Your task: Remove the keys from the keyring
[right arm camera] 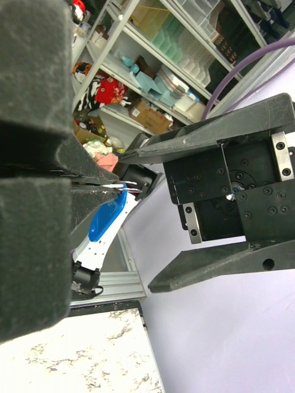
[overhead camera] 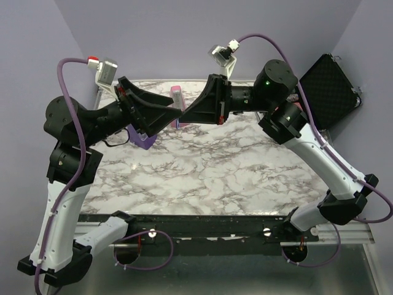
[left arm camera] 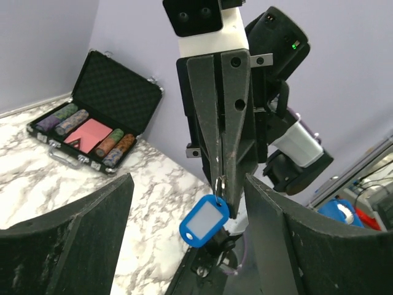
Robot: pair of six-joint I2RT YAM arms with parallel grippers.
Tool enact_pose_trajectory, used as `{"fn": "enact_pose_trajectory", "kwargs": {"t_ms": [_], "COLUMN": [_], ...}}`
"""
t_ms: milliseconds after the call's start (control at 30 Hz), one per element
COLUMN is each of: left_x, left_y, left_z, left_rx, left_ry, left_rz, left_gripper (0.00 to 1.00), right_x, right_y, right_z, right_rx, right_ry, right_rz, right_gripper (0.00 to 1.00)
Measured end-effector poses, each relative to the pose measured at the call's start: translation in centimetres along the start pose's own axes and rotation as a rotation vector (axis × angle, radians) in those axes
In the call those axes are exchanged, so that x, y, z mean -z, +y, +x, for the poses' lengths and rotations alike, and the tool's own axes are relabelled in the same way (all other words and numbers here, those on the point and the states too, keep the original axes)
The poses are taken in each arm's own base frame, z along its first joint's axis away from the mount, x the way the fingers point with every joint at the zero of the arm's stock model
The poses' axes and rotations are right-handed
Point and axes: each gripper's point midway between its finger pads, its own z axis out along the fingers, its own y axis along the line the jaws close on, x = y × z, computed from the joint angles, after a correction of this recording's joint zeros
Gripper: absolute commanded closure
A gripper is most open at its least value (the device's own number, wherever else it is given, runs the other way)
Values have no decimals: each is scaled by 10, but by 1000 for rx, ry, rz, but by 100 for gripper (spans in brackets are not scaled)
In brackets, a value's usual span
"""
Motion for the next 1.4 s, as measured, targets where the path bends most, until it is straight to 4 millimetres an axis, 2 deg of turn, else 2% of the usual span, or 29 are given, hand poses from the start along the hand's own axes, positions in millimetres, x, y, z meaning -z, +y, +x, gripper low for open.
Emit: {"fn": "enact_pose_trajectory", "kwargs": {"t_ms": [367, 800, 900, 1000, 1067, 1100, 1133, 1400], "left_x": [4, 2, 2, 2, 1, 1, 1, 0], "left_y": [-4, -12, -12, -12, -11, -11, -10, -7], "left_z": [-5, -13, -13, -13, -13, -13, -13, -12], "left_rx": [101, 129, 134, 138, 138, 139, 140, 138], "left_ry": [-66, -84, -85, -85, -84, -83, -83, -75], "left_rz": [136, 196, 200, 200, 199, 199, 198, 187], "left_gripper": [38, 52, 59, 67, 82, 94, 100, 100], "right_x": [-5, -7, -8, -10, -11, -11, -11, -12], "right_y": [-5, -2, -3, -5, -8, -8, -9, -9], "right_z": [-3, -9, -10, -9, -9, -9, -8, -9], "right_rx": [2, 17, 18, 13, 10, 9, 8, 1], "right_ry": [-6, -18, -21, -19, -17, -17, -16, -15], "right_rz": [-6, -18, -22, -20, -18, -18, -17, -19], "right_gripper": [99, 99, 99, 99, 99, 99, 99, 99]}}
